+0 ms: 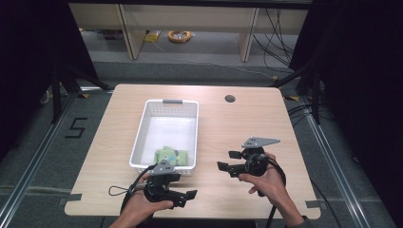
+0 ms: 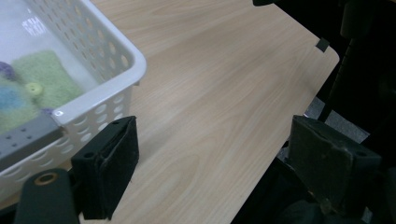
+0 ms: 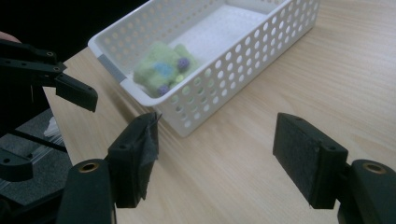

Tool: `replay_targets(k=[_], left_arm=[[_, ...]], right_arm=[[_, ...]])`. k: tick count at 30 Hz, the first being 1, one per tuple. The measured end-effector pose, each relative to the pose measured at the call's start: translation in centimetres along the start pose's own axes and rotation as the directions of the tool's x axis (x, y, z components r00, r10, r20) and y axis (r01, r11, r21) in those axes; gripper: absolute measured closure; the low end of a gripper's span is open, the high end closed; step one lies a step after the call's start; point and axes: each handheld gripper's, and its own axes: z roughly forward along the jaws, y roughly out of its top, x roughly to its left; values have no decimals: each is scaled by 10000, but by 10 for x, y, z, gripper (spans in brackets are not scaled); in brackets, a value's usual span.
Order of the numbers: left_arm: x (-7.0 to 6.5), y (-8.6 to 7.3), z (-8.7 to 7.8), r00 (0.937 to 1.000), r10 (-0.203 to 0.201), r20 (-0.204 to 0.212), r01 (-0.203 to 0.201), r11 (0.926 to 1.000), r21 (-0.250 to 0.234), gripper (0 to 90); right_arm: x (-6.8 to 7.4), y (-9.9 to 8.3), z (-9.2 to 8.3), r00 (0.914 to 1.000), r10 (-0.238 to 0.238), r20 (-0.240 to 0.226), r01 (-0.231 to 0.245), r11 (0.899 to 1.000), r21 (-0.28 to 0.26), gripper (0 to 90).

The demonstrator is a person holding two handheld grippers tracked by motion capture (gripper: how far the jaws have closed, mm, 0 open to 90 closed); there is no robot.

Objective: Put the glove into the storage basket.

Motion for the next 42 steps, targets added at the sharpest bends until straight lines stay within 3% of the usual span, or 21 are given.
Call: replay_targets(k=[4, 8, 11, 12, 14, 19, 20, 21, 22, 23, 26, 28, 29, 30, 31, 34, 36, 39, 40, 41, 42], left_arm=[[-4, -5, 0, 9998, 182, 57, -181, 9998, -98, 160], [-5, -9, 0, 9997, 241, -91, -242, 9996, -146, 160], [-5, -12, 2, 9996, 270, -84, -271, 9995, -141, 160], [-5, -14, 4, 9997, 236, -51, -237, 9995, -187, 160], [-5, -16, 5, 9996, 271, -81, -272, 9996, -62, 160], [-5, -20, 6, 9991, 386, -168, -387, 9992, -39, 160], [-5, -20, 6, 9991, 381, -173, -381, 9993, -40, 160], [-6, -21, 7, 9993, 348, -138, -349, 9994, -82, 160], [-6, -22, 7, 9995, 267, -148, -269, 9996, -81, 160], [-6, -23, 8, 9995, 299, -114, -300, 9995, -84, 160], [-4, -25, 8, 9993, 348, -105, -348, 9994, -43, 160], [-3, -27, 8, 9994, 318, -160, -318, 9995, -23, 160], [-3, -28, 8, 9993, 322, -197, -321, 9995, 18, 160], [-3, -30, 9, 9997, 132, -220, -132, 9999, -18, 160], [-1, -31, 8, 9990, 318, -301, -317, 9995, 24, 160], [1, -33, 8, 9991, 307, -277, -305, 9995, 109, 160], [1, -34, 8, 9993, 215, -306, -213, 9998, 51, 160], [2, -36, 8, 9992, 190, -343, -186, 9998, 93, 160], [2, -37, 9, 9993, 166, -333, -163, 9998, 78, 160], [3, -38, 9, 9993, 168, -337, -164, 9998, 137, 160], [3, -39, 10, 9993, 147, -351, -143, 9998, 136, 160]], right_arm=[[-4, -7, -2, 9998, -161, 96, 161, 9999, -3, 316], [-5, -17, -5, 9998, 159, 107, -158, 9998, -105, 313], [-8, -21, -7, 9999, -50, 166, 53, 9998, -209, 309], [-7, -24, -8, 9997, 209, 112, -207, 9996, -191, 308], [-9, -27, -10, 9998, -37, 191, 43, 9995, -298, 305], [-7, -36, -12, 9995, 318, 74, -317, 9994, -129, 303], [-9, -38, -12, 9999, 154, 50, -154, 9997, -174, 301], [-7, -40, -13, 9991, 418, 65, -418, 9991, -108, 301], [-10, -42, -13, 9998, -44, 188, 48, 9997, -234, 300], [-7, -43, -14, 9990, 441, 67, -440, 9990, -124, 301], [-9, -47, -15, 9998, 168, 147, -165, 9997, -168, 298], [-7, -51, -15, 9988, 481, 19, -480, 9988, -124, 298], [-9, -52, -15, 9998, 155, 96, -153, 9997, -182, 298], [-9, -53, -15, 9998, 162, 116, -160, 9998, -131, 298], [-6, -55, -14, 9988, 490, 13, -490, 9988, -51, 298], [-6, -58, -14, 9989, 475, 6, -475, 9988, -65, 298], [-8, -59, -14, 9999, 130, 92, -129, 9999, -113, 296], [-4, -60, -14, 9985, 538, -61, -538, 9985, 15, 287], [-6, -61, -13, 9997, 244, -44, -244, 9997, -16, 287], [-4, -62, -13, 9987, 504, -89, -504, 9987, 41, 287], [-4, -63, -14, 9992, 397, -24, -397, 9992, 83, 286]])
